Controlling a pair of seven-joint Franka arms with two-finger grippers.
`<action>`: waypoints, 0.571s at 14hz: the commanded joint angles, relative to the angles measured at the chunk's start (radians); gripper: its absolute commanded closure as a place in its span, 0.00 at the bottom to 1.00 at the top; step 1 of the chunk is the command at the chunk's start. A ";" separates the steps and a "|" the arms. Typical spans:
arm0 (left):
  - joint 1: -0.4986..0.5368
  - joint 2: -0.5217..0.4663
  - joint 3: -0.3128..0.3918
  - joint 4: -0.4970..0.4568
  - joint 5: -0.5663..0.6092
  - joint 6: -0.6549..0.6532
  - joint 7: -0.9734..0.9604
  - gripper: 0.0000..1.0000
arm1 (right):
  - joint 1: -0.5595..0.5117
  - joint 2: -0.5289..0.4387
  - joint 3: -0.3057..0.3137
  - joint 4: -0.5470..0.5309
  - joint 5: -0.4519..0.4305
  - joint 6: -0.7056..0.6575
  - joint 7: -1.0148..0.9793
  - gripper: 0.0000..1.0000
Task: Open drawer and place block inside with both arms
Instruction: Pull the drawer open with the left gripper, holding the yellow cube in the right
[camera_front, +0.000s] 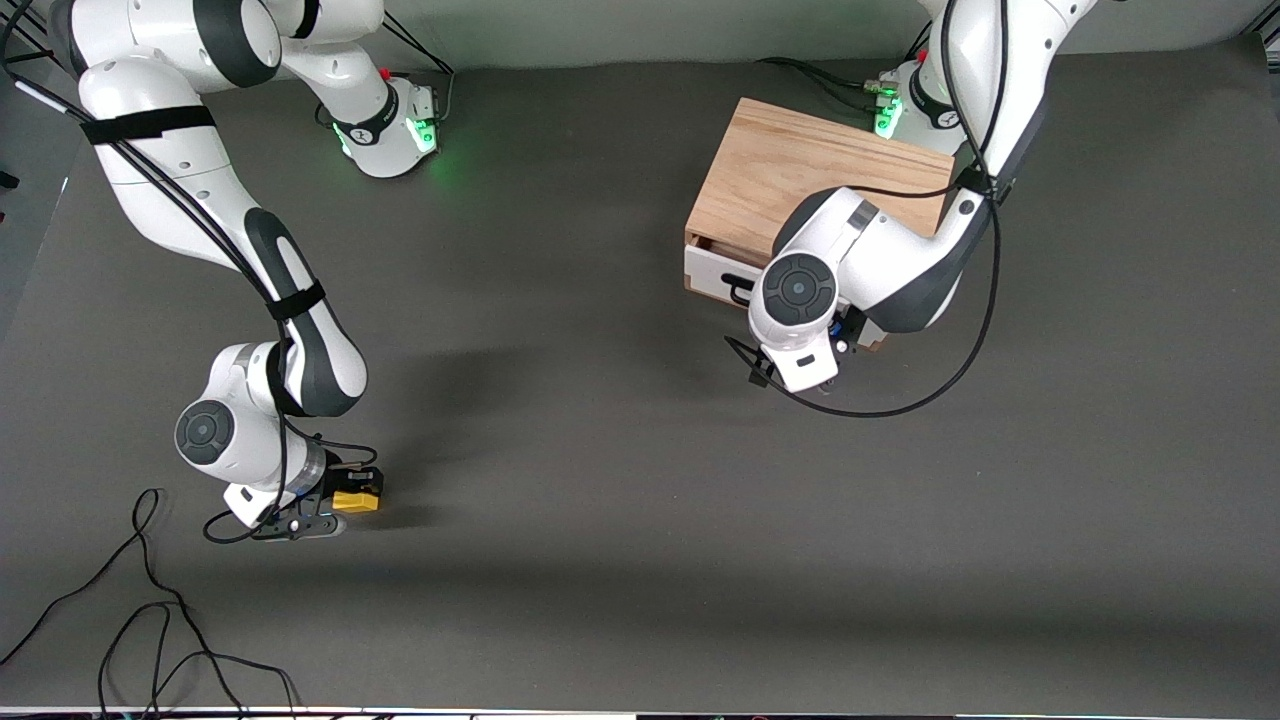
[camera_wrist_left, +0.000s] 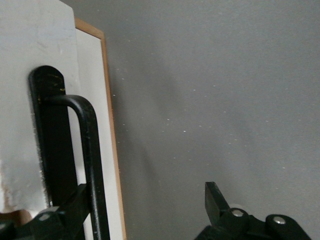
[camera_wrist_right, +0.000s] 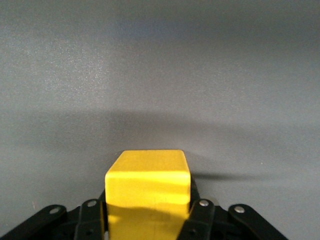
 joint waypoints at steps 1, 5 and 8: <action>-0.009 0.060 -0.003 0.099 0.026 0.006 -0.024 0.00 | 0.001 -0.010 -0.002 -0.008 0.018 0.009 -0.001 0.75; -0.023 0.109 -0.005 0.166 0.040 0.006 -0.024 0.00 | 0.003 -0.010 0.000 -0.004 0.018 0.003 0.000 0.76; -0.029 0.142 -0.005 0.218 0.040 0.006 -0.027 0.00 | 0.003 -0.010 0.002 -0.002 0.018 0.001 0.000 0.76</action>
